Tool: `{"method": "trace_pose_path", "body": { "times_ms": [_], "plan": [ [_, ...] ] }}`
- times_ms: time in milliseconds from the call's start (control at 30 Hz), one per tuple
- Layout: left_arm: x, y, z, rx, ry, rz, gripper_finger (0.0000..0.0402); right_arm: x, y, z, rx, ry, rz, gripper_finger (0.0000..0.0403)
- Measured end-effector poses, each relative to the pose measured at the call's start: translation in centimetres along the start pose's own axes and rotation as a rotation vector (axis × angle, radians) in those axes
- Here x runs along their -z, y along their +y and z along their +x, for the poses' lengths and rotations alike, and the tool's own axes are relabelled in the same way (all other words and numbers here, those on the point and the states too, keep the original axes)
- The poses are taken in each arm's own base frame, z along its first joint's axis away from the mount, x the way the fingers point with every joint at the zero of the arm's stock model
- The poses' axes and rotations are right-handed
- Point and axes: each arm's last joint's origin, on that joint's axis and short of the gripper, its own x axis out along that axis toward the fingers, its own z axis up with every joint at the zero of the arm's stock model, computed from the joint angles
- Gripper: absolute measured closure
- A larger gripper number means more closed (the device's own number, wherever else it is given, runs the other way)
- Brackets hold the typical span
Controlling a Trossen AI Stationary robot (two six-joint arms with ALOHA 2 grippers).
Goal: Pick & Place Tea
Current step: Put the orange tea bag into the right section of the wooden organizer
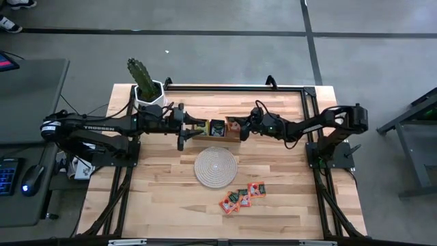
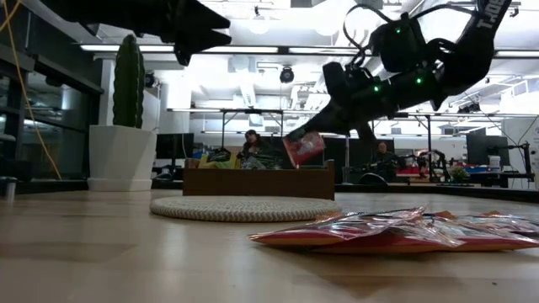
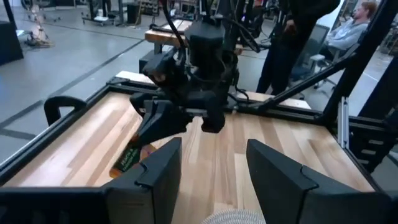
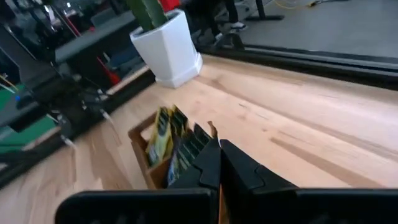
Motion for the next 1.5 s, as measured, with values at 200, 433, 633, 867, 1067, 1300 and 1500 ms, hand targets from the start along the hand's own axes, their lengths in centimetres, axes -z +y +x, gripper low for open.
{"method": "trace_pose_path", "body": {
  "times_ms": [200, 433, 633, 867, 1067, 1300, 1500],
  "plan": [
    [0.0, 0.0, 0.0, 0.007, 0.004, -0.001, 0.0222, 1.1, -0.5, 0.5, 0.003, 0.058, 0.011, 0.0403],
    [0.0, 0.0, 0.0, 0.013, 0.004, -0.001, 0.0222, 1.1, -0.6, 0.8, 0.005, 0.055, 0.017, 0.0403],
    [0.0, 0.0, 0.0, 0.016, 0.005, -0.005, 0.0222, 1.1, -1.2, 0.9, -0.007, 0.084, 0.022, 0.0403],
    [0.1, 0.0, 0.0, 0.017, 0.006, -0.005, 0.0222, 1.0, -1.3, 0.9, -0.012, 0.092, 0.021, 0.0402],
    [0.1, 0.0, 0.0, 0.019, 0.006, -0.006, 0.0222, 1.2, -1.4, 0.9, -0.002, 0.111, 0.013, 0.0387],
    [0.0, -0.1, 0.0, 0.019, 0.006, -0.006, 0.0222, 1.3, -1.5, 0.8, 0.021, 0.11, 0.011, 0.0303],
    [0.1, -0.1, 0.0, 0.031, 0.008, -0.013, 0.0222, 0.9, -2.0, 0.9, 0.073, 0.075, 0.007, 0.0241]
  ]
}}
